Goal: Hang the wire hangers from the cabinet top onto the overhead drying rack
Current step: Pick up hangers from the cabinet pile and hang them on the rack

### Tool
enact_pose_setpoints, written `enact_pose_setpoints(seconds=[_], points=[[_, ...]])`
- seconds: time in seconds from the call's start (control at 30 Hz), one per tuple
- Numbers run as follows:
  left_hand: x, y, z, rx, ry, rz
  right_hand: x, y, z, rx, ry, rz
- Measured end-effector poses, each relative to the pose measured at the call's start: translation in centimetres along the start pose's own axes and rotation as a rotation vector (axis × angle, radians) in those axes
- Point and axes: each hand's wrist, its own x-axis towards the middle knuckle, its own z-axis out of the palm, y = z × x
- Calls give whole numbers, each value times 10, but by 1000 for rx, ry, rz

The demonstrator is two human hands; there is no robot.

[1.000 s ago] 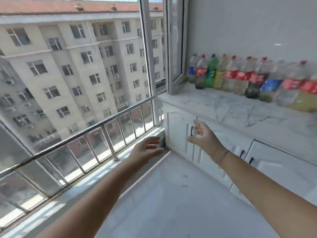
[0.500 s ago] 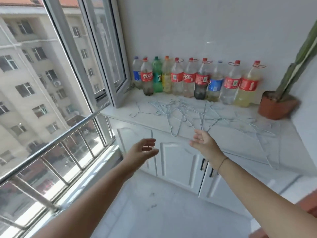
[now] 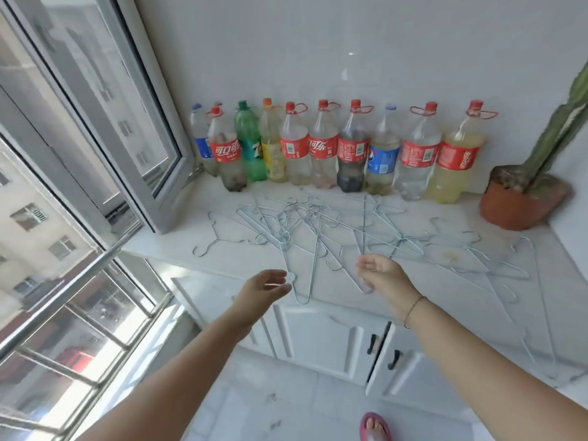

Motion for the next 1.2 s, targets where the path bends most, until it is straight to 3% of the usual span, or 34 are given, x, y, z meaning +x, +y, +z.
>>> enact_pose_setpoints(seconds=[0.43, 0.87, 1.2], points=[[203, 1, 8, -73, 259, -172, 213, 4, -10, -55, -136, 157], [364, -15, 0, -188, 221, -382, 303, 28, 16, 59, -133, 290], [419, -28, -10, -293, 206, -593, 327, 35, 5, 180, -73, 350]])
